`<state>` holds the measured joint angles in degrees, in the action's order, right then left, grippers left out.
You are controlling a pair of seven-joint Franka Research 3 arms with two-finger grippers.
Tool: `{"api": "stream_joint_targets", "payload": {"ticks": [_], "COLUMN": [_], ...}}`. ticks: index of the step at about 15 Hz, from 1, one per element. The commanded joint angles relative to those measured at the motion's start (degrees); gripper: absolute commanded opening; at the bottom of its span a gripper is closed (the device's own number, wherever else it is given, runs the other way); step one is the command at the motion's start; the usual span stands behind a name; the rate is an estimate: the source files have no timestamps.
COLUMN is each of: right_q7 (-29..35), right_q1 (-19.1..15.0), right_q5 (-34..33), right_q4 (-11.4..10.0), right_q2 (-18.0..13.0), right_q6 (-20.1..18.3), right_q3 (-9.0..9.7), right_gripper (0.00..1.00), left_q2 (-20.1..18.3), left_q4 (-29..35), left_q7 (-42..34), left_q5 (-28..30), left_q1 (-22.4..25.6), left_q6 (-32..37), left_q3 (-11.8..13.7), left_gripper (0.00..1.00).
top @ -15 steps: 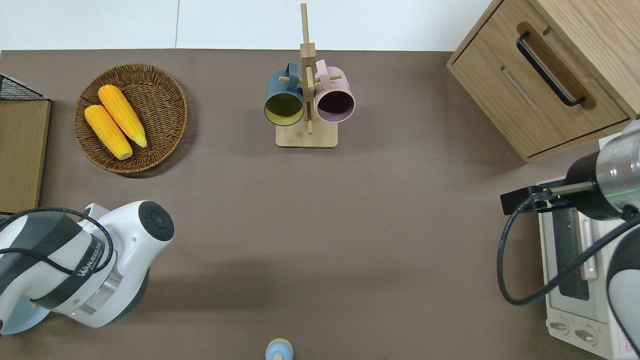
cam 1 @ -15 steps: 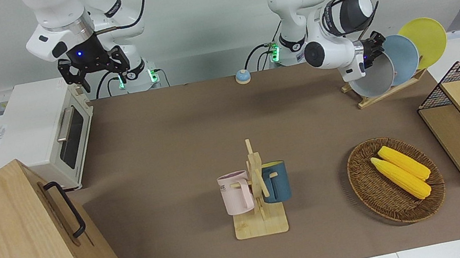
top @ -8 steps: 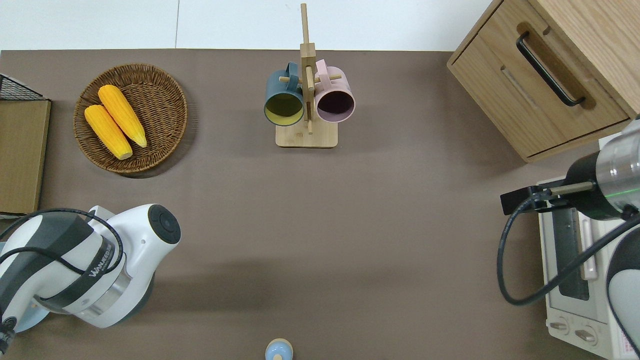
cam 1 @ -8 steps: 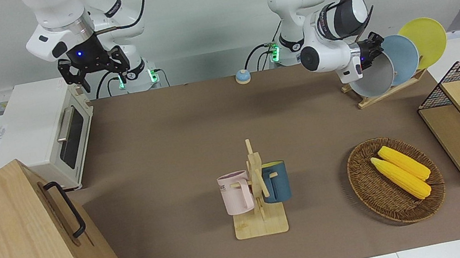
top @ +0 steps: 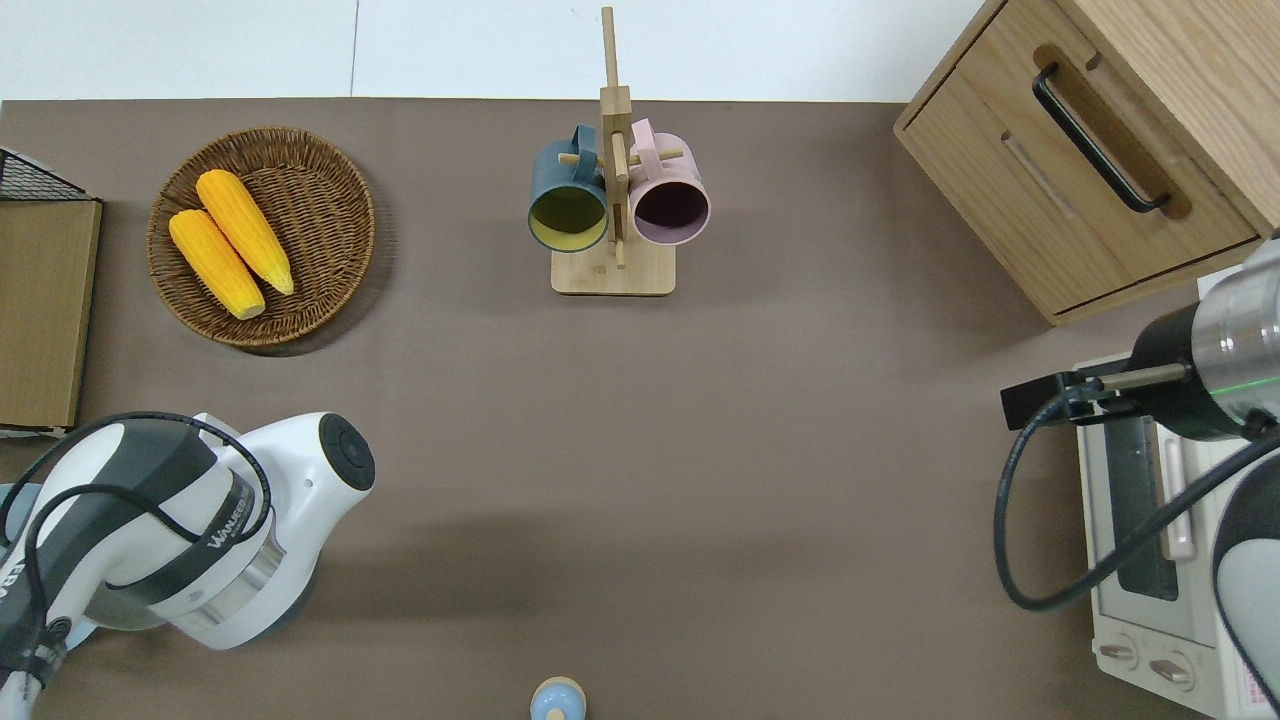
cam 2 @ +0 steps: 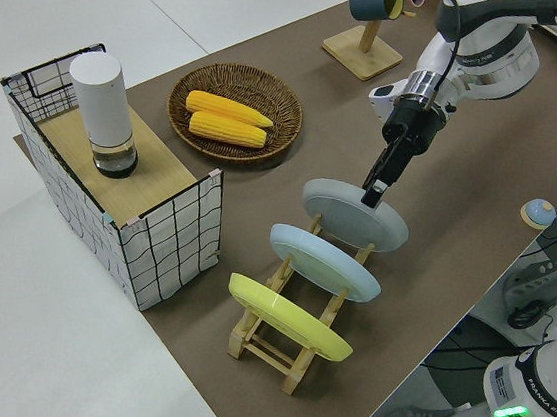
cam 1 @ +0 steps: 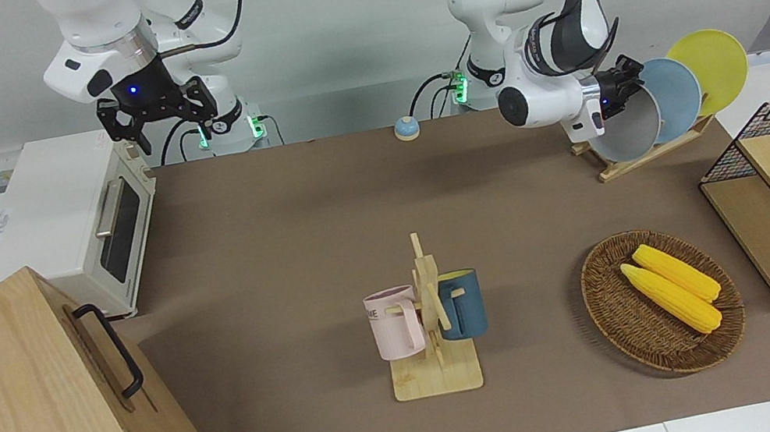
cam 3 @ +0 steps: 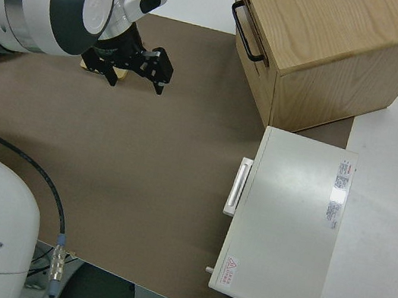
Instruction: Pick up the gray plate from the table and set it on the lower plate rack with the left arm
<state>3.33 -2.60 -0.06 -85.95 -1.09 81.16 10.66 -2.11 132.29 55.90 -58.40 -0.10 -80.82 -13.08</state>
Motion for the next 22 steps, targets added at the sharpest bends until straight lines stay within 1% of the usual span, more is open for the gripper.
{"api": "stream_joint_targets", "payload": {"ticks": [1,5,6,7,8,9,12,15,18,20,22], "right_q7": [0.01,0.01,0.01,-0.08,0.01,0.01,0.01,0.01,0.01,0.01,0.01], "right_q1": [-0.56,-0.56,-0.56,-0.56,-0.56,-0.56,-0.56,-0.56,-0.56,-0.56,-0.56], "right_q5": [0.59,0.59,0.59,0.59,0.59,0.59,0.59,0.59,0.59,0.59,0.59], "right_q4": [0.35,0.35,0.35,0.35,0.35,0.35,0.35,0.35,0.35,0.35,0.35], "right_q2": [-0.14,-0.14,-0.14,-0.14,-0.14,-0.14,-0.14,-0.14,-0.14,-0.14,-0.14], "right_q6": [-0.83,-0.83,-0.83,-0.74,-0.83,-0.83,-0.83,-0.83,-0.83,-0.83,-0.83], "right_q3": [0.33,0.33,0.33,0.33,0.33,0.33,0.32,0.33,0.33,0.33,0.33], "right_gripper": [0.99,0.987,0.987,0.987,0.987,0.987,0.99,0.99,0.987,0.987,0.987], "left_q2": [3.59,4.22,4.57,4.66,4.66,4.66,4.66,4.57,4.57,4.49,4.05], "left_q4": [0.43,0.43,0.34,0.34,0.08,-0.18,-3.07,-10.18,-19.23,-24.86,-28.65], "left_q7": [5.43,5.98,5.8,5.54,5.19,4.75,3.88,-2.79,-10.26,-13.25,-16.16], "left_q5": [-1.54,-1.45,-1.45,-1.54,-1.54,-1.54,-1.54,1.7,9.24,16.53,23.13], "left_q1": [-1.75,-1.66,-1.66,-1.66,-1.57,-1.66,-1.66,-1.31,-1.04,-1.04,-1.04], "left_q6": [2.51,2.42,2.51,2.51,2.42,2.42,2.42,2.42,2.42,2.42,2.42], "left_q3": [-0.02,-0.1,-0.1,-0.1,-0.1,-0.1,-0.1,-0.02,0.16,0.25,0.86], "left_gripper": [0.0,0.0,0.17,0.43,0.86,0.99,1.0,1.0,0.99,1.0,1.0]}}
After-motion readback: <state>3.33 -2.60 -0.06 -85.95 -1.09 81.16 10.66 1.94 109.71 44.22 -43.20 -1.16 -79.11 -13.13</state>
